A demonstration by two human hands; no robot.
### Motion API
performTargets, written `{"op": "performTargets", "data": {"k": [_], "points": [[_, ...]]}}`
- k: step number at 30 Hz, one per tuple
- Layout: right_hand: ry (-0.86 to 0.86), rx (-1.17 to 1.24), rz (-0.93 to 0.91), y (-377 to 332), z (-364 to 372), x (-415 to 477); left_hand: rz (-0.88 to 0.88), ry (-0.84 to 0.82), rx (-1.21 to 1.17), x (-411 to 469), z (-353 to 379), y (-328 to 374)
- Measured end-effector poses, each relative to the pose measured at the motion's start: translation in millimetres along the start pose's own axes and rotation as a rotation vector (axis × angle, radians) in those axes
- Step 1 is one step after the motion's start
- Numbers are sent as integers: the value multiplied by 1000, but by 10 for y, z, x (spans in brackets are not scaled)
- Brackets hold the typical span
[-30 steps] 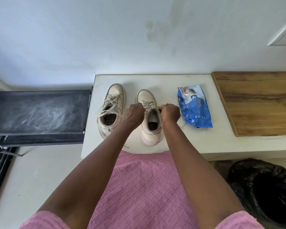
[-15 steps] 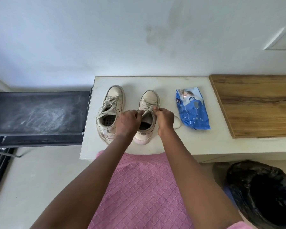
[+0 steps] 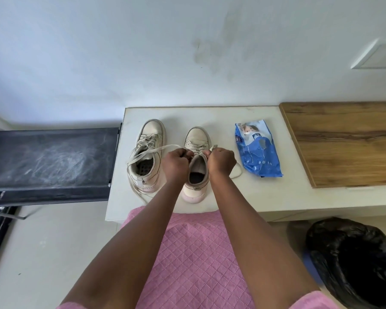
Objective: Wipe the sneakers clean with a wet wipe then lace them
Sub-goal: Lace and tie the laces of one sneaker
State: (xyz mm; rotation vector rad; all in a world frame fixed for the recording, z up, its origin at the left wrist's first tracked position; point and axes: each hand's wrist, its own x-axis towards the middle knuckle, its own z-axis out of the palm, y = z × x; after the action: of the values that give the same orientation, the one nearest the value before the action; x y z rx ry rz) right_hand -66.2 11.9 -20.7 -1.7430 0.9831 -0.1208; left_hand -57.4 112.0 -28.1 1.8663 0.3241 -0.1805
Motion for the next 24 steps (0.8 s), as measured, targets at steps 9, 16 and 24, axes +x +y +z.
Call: {"op": "performTargets", "data": {"k": [9,16,24], "points": [[-127,291,21,9,-49,-6,-218,-149,-411,-20,-105,49],[-252,467,-43,-105,-120,-58,5,-31,-299,-33,-107,226],[-323,531,-172,-474,-416,-153,115,116,-259,-123,-189,519]]}}
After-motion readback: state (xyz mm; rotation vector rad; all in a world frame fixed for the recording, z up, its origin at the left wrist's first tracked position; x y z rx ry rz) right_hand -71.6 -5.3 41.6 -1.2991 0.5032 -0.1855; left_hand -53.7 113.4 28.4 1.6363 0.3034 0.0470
